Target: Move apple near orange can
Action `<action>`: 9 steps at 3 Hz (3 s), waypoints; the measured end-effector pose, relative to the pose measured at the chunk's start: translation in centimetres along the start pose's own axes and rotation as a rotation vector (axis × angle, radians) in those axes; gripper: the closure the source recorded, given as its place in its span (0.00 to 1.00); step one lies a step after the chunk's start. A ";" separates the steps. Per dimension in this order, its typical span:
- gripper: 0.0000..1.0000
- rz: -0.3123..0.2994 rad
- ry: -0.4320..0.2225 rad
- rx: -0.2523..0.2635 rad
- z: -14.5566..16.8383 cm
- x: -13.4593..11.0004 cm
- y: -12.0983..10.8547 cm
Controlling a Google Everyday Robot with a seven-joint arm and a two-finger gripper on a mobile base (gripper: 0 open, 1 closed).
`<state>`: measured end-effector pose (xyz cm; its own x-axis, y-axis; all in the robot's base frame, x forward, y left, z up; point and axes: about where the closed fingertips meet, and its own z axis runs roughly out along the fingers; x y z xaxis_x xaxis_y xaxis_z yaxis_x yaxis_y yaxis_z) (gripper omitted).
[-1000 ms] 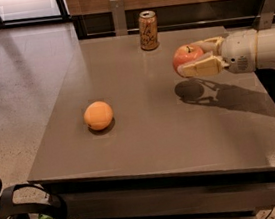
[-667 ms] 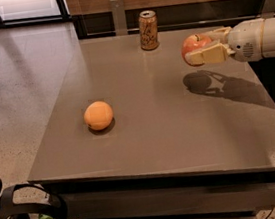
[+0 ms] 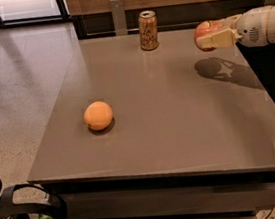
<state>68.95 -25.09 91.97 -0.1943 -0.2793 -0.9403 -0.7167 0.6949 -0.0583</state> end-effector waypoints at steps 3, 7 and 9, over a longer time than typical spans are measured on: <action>1.00 -0.056 -0.002 0.016 7.1 0.1 -3.0; 1.00 -0.070 0.018 -0.072 15.2 1.8 -2.8; 0.60 -0.068 0.018 -0.082 15.9 1.9 -2.4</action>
Offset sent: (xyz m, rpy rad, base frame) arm 0.0818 0.0232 -0.0172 -0.0449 -0.0653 -0.0039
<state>80.94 -16.79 84.99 -0.1551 -0.3367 -0.9288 -0.7810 0.6175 -0.0935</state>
